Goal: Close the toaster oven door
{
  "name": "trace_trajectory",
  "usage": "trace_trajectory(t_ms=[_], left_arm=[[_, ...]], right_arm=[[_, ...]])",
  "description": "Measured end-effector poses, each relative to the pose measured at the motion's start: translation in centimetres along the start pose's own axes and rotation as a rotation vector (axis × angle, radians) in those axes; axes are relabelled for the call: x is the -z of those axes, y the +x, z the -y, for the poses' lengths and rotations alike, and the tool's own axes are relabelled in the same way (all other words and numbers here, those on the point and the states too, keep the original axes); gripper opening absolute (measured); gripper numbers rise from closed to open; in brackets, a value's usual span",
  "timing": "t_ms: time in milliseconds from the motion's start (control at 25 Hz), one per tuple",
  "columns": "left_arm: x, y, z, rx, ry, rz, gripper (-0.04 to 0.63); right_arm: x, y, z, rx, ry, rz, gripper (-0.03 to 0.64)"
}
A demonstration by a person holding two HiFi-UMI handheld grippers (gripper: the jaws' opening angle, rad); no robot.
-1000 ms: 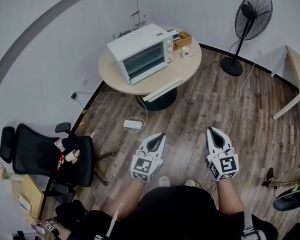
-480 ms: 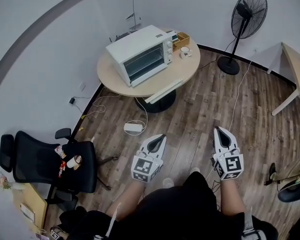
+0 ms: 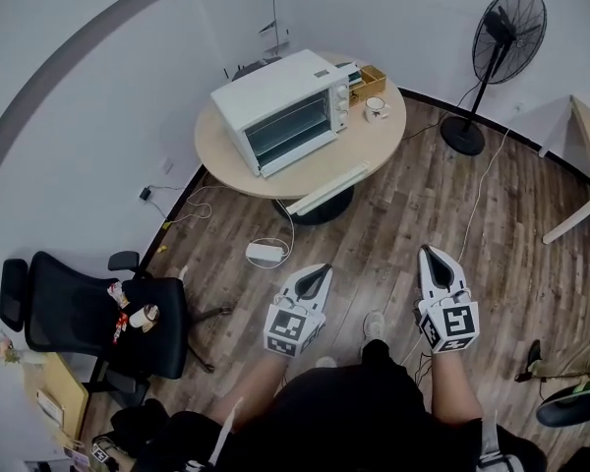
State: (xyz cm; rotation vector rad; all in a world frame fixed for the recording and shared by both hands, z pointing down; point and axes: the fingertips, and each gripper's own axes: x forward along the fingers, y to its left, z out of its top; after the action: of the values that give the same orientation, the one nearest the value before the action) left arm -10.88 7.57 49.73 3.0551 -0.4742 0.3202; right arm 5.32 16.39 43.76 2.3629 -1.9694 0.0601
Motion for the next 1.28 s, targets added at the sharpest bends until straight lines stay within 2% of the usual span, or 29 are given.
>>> trace_trajectory(t_ms=[440, 680, 1120, 1280], left_arm=[[-1.7, 9.2, -2.9, -0.104, -0.01, -0.024, 0.006], [-2.1, 13.1, -3.1, -0.153, 0.005, -0.056, 0.006], [-1.7, 15.3, -4.9, -0.298, -0.014, -0.104, 0.006], [-0.9, 15.4, -5.2, -0.323, -0.029, -0.127, 0.006]], right_arm=[[0.3, 9.3, 5.7, -0.156, 0.003, -0.006, -0.003], [-0.1, 12.6, 9.4, -0.204, 0.017, 0.027, -0.003], [0.9, 17.2, 11.4, -0.34, 0.035, 0.008, -0.003], [1.0, 17.9, 11.6, -0.36, 0.021, 0.014, -0.003]])
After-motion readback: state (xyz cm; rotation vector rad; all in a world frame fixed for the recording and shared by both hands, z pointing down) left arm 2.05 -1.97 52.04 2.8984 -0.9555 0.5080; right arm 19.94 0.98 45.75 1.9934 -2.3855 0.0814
